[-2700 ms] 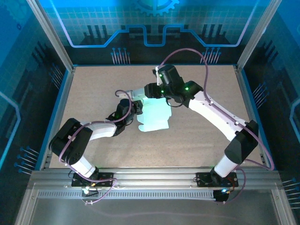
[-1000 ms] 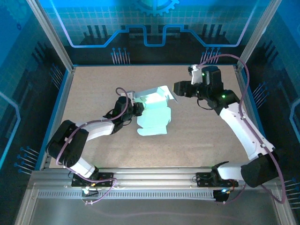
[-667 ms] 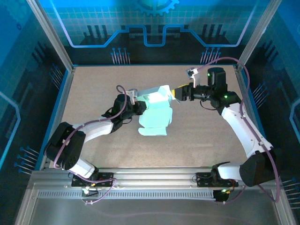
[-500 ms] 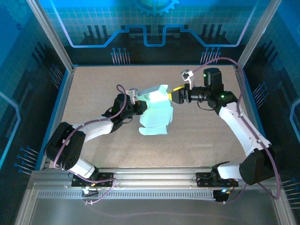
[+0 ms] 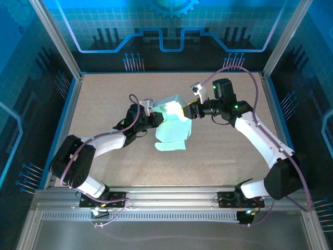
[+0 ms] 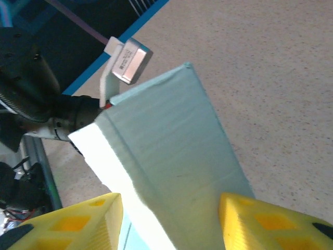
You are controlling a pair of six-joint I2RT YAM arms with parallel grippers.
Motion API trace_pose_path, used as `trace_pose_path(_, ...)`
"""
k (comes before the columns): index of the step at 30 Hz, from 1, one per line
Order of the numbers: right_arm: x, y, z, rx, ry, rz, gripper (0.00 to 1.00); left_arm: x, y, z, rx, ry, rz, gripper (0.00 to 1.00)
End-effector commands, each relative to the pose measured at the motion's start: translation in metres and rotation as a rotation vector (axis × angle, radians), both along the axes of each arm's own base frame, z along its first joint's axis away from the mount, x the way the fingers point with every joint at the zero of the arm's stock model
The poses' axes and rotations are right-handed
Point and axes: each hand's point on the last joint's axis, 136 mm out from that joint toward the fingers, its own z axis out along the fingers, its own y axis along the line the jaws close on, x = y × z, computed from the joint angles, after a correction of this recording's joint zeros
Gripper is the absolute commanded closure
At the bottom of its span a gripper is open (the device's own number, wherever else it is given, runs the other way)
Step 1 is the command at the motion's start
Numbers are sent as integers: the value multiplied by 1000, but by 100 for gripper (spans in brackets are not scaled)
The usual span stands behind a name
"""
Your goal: Fold the paper box
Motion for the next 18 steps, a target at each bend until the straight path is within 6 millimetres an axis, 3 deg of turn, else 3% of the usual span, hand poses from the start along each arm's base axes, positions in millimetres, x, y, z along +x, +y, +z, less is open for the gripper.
trace_pose_path(1,8,-2,6,-69,-54,-54,49,6,-6,18,-40,-30,-13,100)
trace_pose_path(9,10,16,1,-127,-91,-31,54,10,-8,18,-48,-17,-9,100)
trace_pose_path(18,20,22,-12,-333,-204,-103,56,9,-8,19,-71,-7,4,100)
